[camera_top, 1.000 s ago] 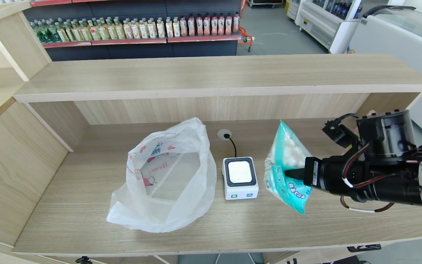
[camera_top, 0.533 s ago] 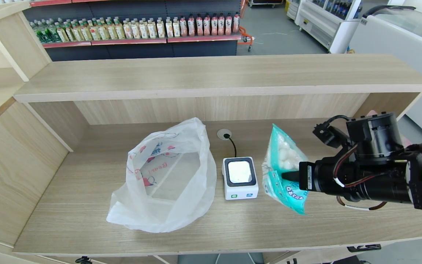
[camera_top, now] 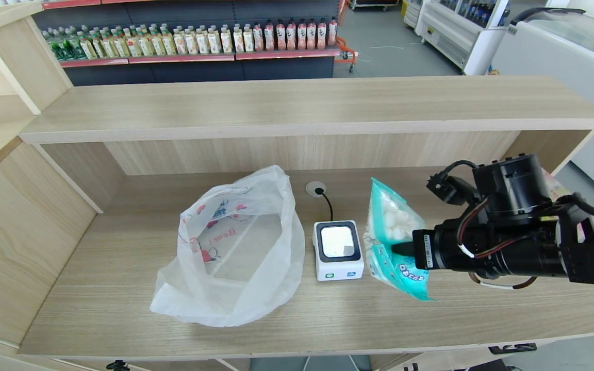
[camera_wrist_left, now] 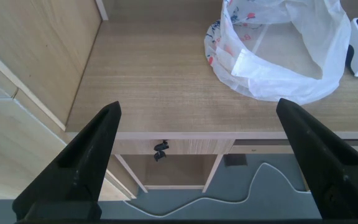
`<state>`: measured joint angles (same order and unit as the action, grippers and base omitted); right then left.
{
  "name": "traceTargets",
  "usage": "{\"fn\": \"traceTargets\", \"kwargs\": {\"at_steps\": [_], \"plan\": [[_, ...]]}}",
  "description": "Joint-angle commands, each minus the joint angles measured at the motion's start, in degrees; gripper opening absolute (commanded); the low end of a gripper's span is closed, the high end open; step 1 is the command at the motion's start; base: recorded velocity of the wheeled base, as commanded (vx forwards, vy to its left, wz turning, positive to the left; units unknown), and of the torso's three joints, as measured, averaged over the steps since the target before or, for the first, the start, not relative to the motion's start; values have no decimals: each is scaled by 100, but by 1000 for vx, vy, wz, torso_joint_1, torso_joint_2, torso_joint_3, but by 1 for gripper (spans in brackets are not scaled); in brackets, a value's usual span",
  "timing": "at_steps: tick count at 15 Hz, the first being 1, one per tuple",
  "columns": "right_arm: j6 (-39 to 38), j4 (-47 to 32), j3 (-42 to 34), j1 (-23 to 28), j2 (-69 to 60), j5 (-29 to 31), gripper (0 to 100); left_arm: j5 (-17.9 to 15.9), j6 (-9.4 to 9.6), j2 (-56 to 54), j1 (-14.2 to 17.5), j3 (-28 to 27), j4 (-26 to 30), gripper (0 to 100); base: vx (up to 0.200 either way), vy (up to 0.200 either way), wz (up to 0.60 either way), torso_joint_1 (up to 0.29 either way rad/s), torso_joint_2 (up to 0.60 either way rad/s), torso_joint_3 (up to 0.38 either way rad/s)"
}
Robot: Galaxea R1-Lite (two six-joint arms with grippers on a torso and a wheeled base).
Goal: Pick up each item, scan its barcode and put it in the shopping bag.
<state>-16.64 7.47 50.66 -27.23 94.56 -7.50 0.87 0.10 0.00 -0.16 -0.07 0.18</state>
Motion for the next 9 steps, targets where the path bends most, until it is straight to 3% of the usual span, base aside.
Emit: {"fn": "traceTargets", "kwargs": {"at_steps": [1, 9], "plan": [[-6, -150, 5, -36, 159, -6, 0, 1, -1, 0, -2, -1, -1, 100, 0, 0, 0, 0, 0, 0], [38, 17, 31, -159, 203, 11, 0, 1, -1, 0, -2, 7, -1, 100, 0, 0, 0, 0, 0, 0]]}}
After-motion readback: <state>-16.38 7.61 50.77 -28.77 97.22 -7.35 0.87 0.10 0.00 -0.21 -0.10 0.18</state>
